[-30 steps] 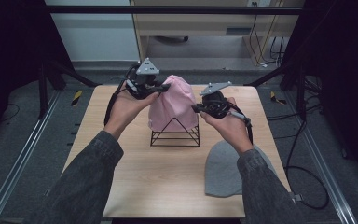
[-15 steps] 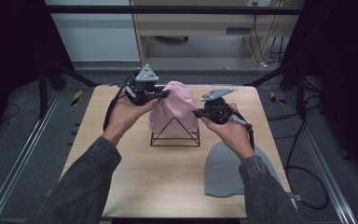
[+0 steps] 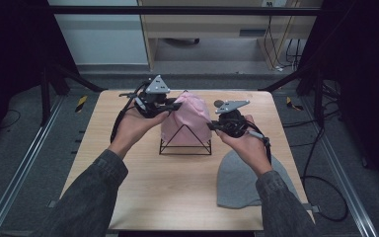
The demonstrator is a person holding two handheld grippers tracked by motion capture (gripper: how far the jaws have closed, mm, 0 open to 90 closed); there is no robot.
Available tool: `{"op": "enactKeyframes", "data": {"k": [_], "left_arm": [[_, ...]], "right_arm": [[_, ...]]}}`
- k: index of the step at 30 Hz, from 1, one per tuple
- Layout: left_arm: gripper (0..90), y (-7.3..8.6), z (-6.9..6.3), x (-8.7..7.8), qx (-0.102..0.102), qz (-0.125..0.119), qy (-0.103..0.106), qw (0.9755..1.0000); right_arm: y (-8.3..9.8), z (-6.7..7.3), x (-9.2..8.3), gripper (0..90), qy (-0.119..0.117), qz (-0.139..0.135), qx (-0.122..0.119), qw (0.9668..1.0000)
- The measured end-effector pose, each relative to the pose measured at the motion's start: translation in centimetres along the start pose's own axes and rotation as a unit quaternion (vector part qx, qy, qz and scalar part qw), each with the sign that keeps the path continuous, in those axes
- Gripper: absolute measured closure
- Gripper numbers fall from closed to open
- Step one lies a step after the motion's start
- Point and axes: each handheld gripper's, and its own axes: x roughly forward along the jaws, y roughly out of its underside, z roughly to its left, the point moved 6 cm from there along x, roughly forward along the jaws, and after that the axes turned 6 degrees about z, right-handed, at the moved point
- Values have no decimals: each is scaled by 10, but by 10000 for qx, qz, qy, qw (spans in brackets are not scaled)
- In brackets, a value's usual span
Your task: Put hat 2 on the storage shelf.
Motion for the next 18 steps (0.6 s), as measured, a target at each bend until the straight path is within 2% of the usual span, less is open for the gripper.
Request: {"op": "enactKeyframes", "data": {"k": [4, 18], "left_arm": [[772, 4, -3, 2, -21, -12, 53, 10000], [767, 17, -3, 10, -105, 175, 125, 9997]], "right_arm": [[4, 1, 2, 861, -22, 8, 15, 10000], [14, 4, 15, 861, -27, 219, -21, 9998]]}}
